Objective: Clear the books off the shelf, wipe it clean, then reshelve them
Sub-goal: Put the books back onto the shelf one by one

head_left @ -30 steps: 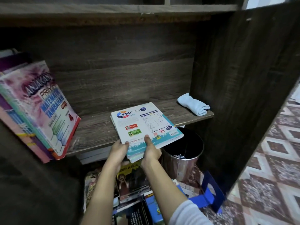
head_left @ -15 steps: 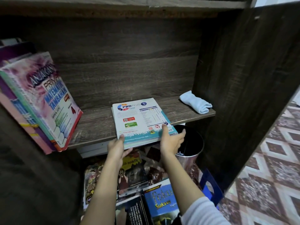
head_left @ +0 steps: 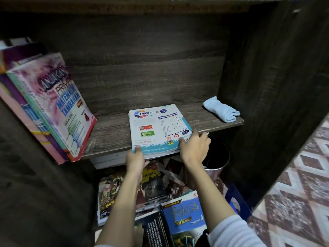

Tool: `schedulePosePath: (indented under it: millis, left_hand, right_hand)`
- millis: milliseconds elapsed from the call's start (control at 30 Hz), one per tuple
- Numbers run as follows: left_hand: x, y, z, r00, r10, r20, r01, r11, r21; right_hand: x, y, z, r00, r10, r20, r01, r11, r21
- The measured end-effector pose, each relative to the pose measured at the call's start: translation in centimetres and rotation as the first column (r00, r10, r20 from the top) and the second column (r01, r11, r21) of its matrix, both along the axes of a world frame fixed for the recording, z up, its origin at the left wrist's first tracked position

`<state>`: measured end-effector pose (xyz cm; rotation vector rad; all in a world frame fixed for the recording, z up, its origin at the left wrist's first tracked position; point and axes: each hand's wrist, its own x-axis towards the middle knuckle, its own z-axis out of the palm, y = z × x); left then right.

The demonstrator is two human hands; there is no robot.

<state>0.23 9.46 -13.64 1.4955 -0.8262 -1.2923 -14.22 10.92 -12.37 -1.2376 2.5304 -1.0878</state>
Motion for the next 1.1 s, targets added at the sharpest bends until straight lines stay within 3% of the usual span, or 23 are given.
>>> schedulePosePath:
  millis: [100, 200, 300, 400, 467, 600, 700, 833, 867, 933, 1033, 1100]
  left_hand:
    - [0.3, -0.3, -0.3, 0.996, -0.038, 0.082, 0.037, 0.999, 0.012]
    - [1.3, -0.7, -0.5, 0.975, -0.055, 0.216, 0.052, 0.998, 0.017]
    - [2.8, -1.6, -0.3, 0.969, -0.018, 0.247, 0.010, 0.999, 0.034]
    - [4.7, -2.4, 0.2, 0.969, 0.026, 0.246, -0.037, 0.999, 0.040]
    - [5.5, -2.3, 1.0, 0.976, 0.031, 0.217, -0.032, 0.999, 0.002]
    - [6.0, -1.4, 2.4, 0.997, 0.032, 0.072, -0.029, 0.998, -0.052]
    - [6.2, -0.8, 3.0, 0.998, 0.048, -0.043, -0.050, 0.997, -0.057]
    - [6.8, -0.4, 3.2, 0.985, 0.102, -0.137, -0.110, 0.993, -0.047]
    - [7.1, -0.4, 3.3, 0.985, 0.128, -0.119, -0.136, 0.989, -0.062]
    - [8.0, -0.6, 3.7, 0.976, 0.205, 0.070, -0.195, 0.973, -0.126]
    - [9.1, -0.1, 5.2, 0.845, 0.331, 0.421, -0.224, 0.932, -0.285]
    - [9.4, 0.0, 7.2, 0.813, 0.382, 0.440, -0.176, 0.881, -0.439]
  right_hand:
    - [-0.7, -0.4, 1.0, 0.929, 0.031, 0.370, 0.034, 0.985, -0.167]
    - [-1.6, -0.7, 1.6, 0.630, 0.129, 0.766, 0.127, 0.956, -0.265]
    - [-1.9, -0.4, 2.1, 0.428, 0.206, 0.880, -0.012, 0.975, -0.222]
    - [-1.9, 0.1, 2.1, 0.158, 0.246, 0.956, -0.207, 0.955, -0.211]
    - [-1.4, 0.2, 1.7, 0.076, 0.209, 0.975, -0.300, 0.937, -0.178]
    - [0.3, -0.1, 1.2, 0.187, 0.241, 0.952, -0.343, 0.924, -0.167]
    - [1.1, 0.0, 1.3, 0.218, 0.380, 0.899, -0.247, 0.912, -0.326]
    - [2.3, 0.4, 2.3, 0.363, 0.542, 0.758, -0.232, 0.840, -0.490]
    - [2.7, 0.7, 2.7, 0.387, 0.585, 0.713, -0.243, 0.810, -0.533]
    - [3.7, 1.1, 3.7, 0.416, 0.663, 0.623, -0.256, 0.742, -0.620]
    - [6.1, 1.7, 4.4, 0.478, 0.728, 0.492, -0.274, 0.656, -0.703]
    - [7.8, 1.8, 4.2, 0.569, 0.715, 0.406, -0.293, 0.638, -0.712]
